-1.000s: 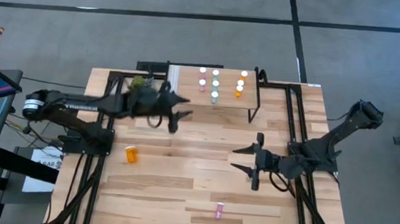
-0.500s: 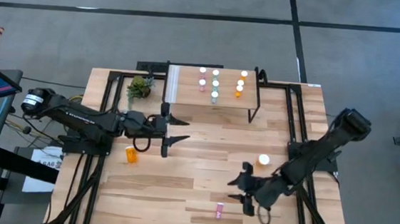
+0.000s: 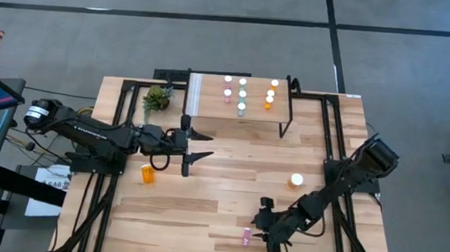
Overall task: Pick and place medicine bottles onto shelf by color
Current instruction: Put the pink pill bottle on the shelf aligned with the other pink pill bottles
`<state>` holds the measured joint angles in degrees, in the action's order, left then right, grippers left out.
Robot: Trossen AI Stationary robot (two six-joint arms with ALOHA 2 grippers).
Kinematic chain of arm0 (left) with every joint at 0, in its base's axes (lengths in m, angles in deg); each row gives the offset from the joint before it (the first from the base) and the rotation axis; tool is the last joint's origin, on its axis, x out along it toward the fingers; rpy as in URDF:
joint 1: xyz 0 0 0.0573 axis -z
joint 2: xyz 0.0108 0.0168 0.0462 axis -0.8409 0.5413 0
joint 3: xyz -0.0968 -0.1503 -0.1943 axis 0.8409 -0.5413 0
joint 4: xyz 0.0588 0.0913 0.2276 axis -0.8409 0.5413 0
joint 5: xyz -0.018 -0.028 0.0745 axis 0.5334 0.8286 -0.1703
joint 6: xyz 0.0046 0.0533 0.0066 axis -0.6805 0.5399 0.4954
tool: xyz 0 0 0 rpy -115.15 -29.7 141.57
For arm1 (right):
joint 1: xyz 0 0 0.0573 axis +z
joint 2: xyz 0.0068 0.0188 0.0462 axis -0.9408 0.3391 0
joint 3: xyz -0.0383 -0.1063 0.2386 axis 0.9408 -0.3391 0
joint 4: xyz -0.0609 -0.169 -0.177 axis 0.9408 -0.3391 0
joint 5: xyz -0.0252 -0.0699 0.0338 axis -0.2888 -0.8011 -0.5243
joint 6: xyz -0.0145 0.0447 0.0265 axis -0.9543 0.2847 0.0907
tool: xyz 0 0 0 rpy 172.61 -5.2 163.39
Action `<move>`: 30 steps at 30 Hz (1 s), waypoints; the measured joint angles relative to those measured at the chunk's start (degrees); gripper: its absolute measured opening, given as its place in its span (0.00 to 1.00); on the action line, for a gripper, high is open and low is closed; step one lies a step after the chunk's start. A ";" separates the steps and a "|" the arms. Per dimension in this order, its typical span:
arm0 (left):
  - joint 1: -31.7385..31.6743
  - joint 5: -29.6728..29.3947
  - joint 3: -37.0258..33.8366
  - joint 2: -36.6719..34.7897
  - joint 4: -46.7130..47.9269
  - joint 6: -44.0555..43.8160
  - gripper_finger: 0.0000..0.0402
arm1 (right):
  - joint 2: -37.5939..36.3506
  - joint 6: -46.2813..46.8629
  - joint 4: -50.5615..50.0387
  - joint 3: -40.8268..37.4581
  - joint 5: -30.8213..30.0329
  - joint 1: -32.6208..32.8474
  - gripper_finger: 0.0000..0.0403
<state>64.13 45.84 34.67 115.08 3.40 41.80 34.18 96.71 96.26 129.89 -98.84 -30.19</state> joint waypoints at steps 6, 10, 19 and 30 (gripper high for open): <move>0.00 0.02 0.02 0.02 0.55 -0.07 0.48 | 2.41 -11.62 0.08 1.54 1.61 0.06 0.56; 0.00 0.03 0.08 0.34 0.60 -0.51 0.48 | 2.73 -18.12 -1.91 2.38 1.61 0.11 0.56; -0.02 0.15 0.22 4.84 -2.26 -0.23 0.48 | 2.71 -32.03 -8.66 6.99 1.02 -0.83 0.56; 0.00 3.72 2.38 6.56 -1.77 -0.57 0.48 | 5.84 -38.58 -10.14 9.46 2.72 -2.14 0.56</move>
<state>64.12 49.56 37.05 121.64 1.63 41.23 40.03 58.13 86.11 139.34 -96.12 -32.33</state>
